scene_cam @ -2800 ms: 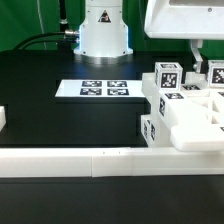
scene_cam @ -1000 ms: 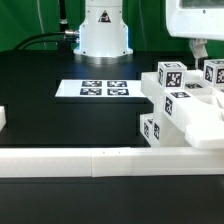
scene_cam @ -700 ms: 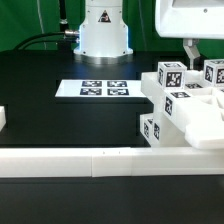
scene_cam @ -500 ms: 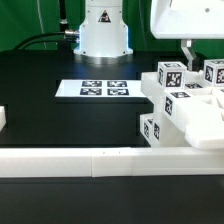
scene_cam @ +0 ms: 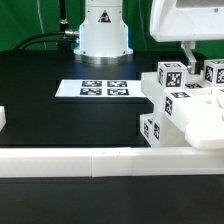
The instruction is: Assemble chair
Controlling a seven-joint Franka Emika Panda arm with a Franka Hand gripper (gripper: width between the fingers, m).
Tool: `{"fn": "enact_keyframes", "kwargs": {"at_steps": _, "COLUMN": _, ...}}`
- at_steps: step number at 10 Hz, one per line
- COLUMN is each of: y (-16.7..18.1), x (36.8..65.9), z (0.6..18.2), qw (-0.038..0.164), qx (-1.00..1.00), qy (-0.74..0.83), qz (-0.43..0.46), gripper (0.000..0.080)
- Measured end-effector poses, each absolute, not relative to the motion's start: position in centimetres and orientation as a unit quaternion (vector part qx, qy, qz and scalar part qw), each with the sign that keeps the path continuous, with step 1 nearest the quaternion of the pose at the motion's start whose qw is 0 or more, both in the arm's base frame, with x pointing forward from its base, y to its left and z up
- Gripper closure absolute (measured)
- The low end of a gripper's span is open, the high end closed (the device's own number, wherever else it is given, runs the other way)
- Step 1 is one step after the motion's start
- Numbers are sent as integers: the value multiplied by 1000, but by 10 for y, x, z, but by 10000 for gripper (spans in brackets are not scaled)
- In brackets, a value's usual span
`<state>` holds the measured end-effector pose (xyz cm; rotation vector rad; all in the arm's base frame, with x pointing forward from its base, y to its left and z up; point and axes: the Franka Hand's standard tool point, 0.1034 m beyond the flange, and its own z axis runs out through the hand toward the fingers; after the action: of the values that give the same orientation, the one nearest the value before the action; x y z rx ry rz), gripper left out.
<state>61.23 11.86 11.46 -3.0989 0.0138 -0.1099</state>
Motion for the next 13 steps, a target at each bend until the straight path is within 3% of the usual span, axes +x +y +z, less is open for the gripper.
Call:
{"fn": "enact_keyframes", "kwargs": {"at_steps": 2, "y": 118, "x": 612, "z": 114, "qw": 20, "qx": -999, "qy": -9, "qz": -36, "gripper": 173}}
{"fn": "enact_keyframes", "kwargs": {"at_steps": 4, "y": 118, "x": 612, "z": 114, "qw": 20, "qx": -999, "qy": -9, "qz": -36, "gripper": 521}}
{"fn": "enact_keyframes", "kwargs": {"at_steps": 8, "y": 114, "x": 606, "z": 114, "qw": 23, "qx": -998, "qy": 53, "qz": -38, "gripper": 517}}
{"fn": "enact_keyframes", "kwargs": {"at_steps": 11, "y": 110, "x": 607, "z": 113, "qw": 50, "qx": -975, "qy": 209, "qz": -55, "gripper": 517}}
{"fn": "enact_keyframes", "kwargs": {"at_steps": 13, "y": 112, "x": 607, "z": 114, "qw": 55, "qx": -959, "qy": 274, "qz": -51, "gripper": 517}}
